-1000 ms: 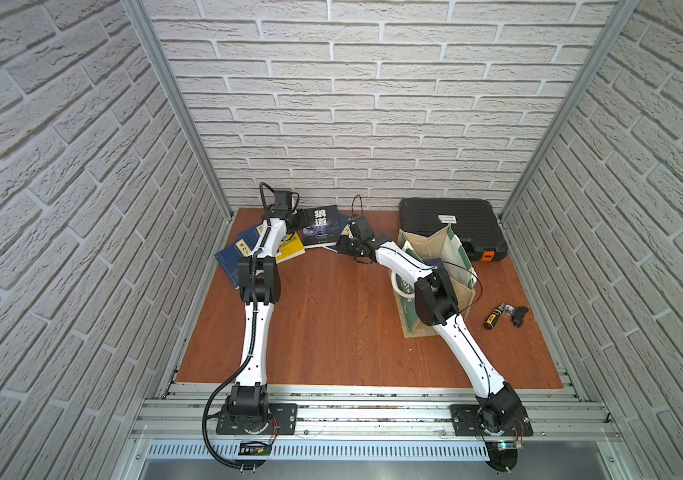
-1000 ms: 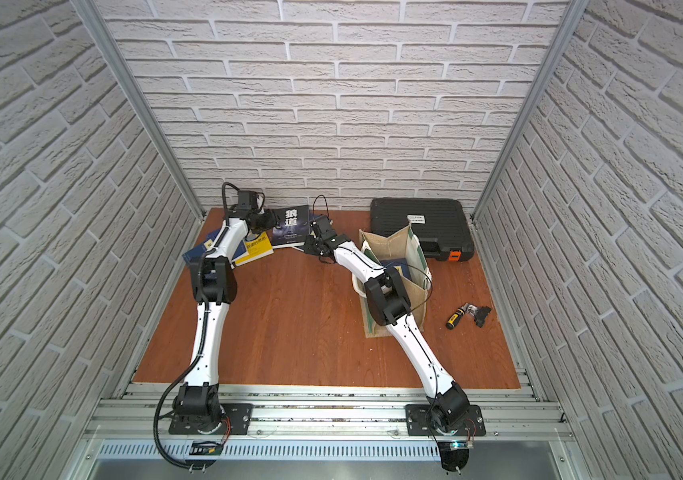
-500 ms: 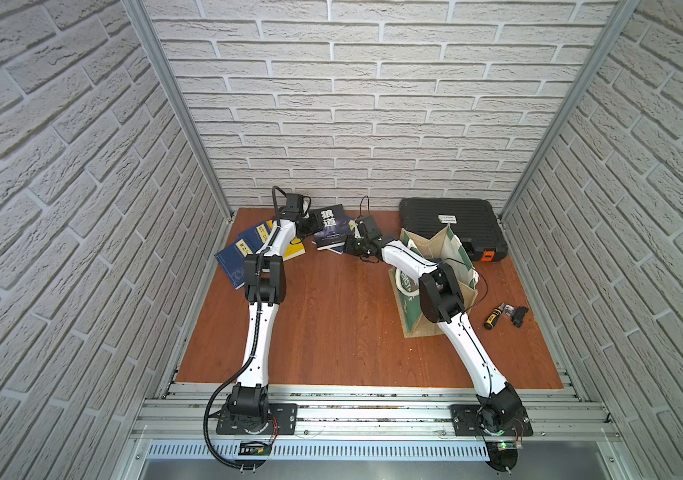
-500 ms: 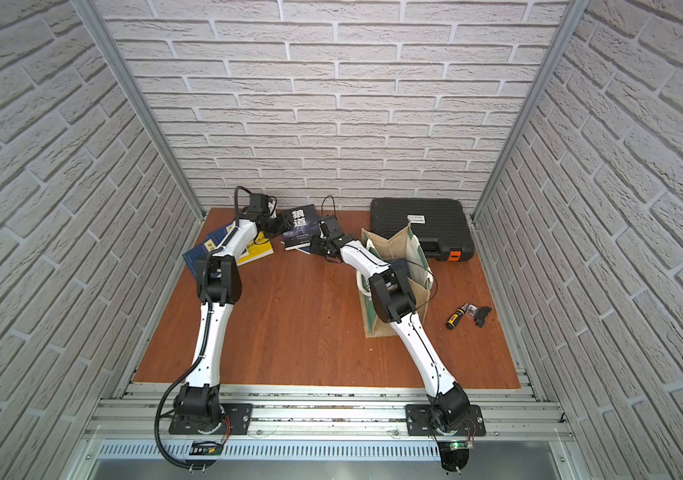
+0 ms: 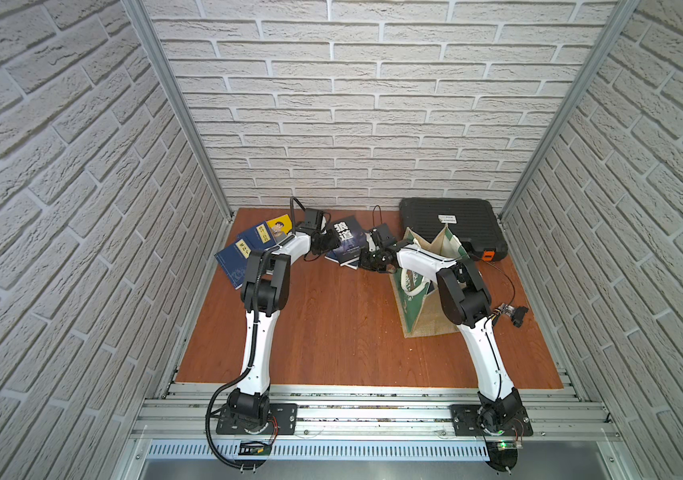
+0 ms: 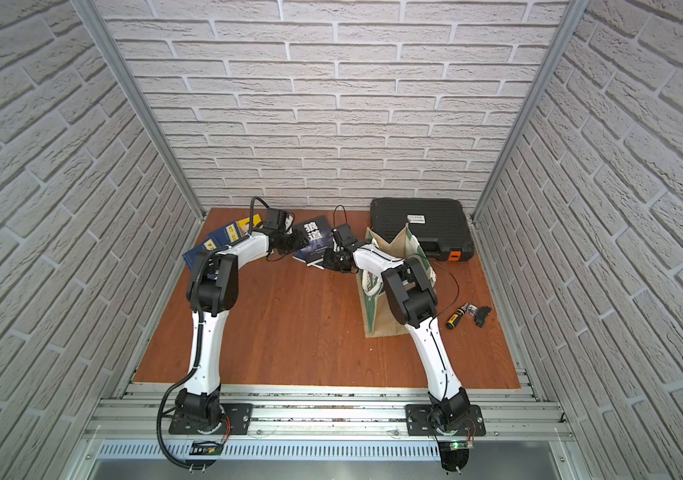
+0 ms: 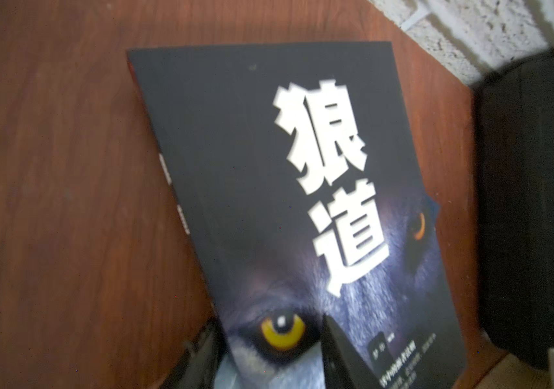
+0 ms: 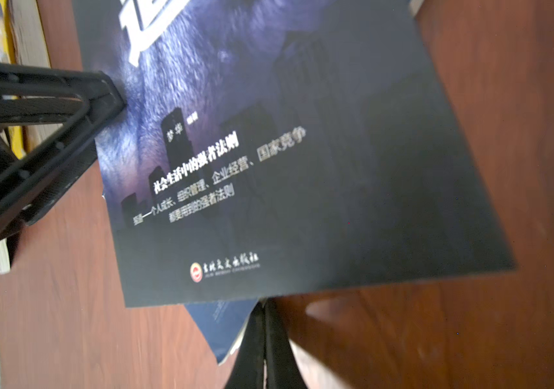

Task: Put the books into the canvas bag
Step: Move the books to the center of the board, then pick up the book from the book.

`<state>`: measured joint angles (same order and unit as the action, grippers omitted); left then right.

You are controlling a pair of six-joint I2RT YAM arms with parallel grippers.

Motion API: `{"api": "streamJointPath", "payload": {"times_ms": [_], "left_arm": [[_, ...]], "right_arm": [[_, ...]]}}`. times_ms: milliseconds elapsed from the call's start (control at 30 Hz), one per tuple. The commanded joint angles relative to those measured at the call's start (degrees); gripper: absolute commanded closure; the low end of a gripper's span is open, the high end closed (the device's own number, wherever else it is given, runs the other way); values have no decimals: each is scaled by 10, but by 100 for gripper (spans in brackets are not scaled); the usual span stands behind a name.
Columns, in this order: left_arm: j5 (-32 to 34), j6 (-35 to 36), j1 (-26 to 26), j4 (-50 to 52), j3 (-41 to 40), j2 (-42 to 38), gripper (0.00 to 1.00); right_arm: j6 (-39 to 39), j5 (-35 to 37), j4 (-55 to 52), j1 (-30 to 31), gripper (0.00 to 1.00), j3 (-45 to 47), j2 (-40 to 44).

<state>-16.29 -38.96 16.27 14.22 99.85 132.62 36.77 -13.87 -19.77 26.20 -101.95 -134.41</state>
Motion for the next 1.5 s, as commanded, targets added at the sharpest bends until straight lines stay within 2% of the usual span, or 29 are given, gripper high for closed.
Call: {"api": "streamJointPath", "payload": {"times_ms": [0, 133, 300, 400, 533, 667, 867, 967, 1167, 1367, 1467], "left_arm": [[-53, -50, 62, 40, -109, -37, 51], [-48, -93, 88, -21, -256, -129, 51], [-46, -144, 91, -88, -432, -254, 51], [-33, -144, 82, -83, -496, -317, 51], [-26, -154, 58, -109, -563, -391, 51], [-44, -143, 28, -116, -588, -445, 48], [-87, -94, -19, -64, -575, -494, 42], [-133, -84, -37, -86, -569, -482, 42], [-207, -67, -35, -110, -541, -418, 44], [-224, -78, -11, -140, -544, -380, 45], [-208, -91, 4, -145, -553, -363, 45]], "right_arm": [[-19, -20, -61, 37, 95, 81, 3], [-31, -25, -74, 81, 94, 155, 55], [-43, -16, -123, 149, 94, 200, 105], [-54, 2, -168, 180, 94, 194, 134], [-67, 39, -230, 186, 89, 156, 171], [-82, 83, -287, 187, 84, 101, 188], [-79, 122, -311, 179, 73, 92, 227], [-81, 139, -319, 166, 69, 91, 231], [-66, 148, -307, 141, 61, 92, 206], [-31, 129, -273, 116, 60, 107, 150], [-25, 104, -248, 114, 60, 123, 135]]}}
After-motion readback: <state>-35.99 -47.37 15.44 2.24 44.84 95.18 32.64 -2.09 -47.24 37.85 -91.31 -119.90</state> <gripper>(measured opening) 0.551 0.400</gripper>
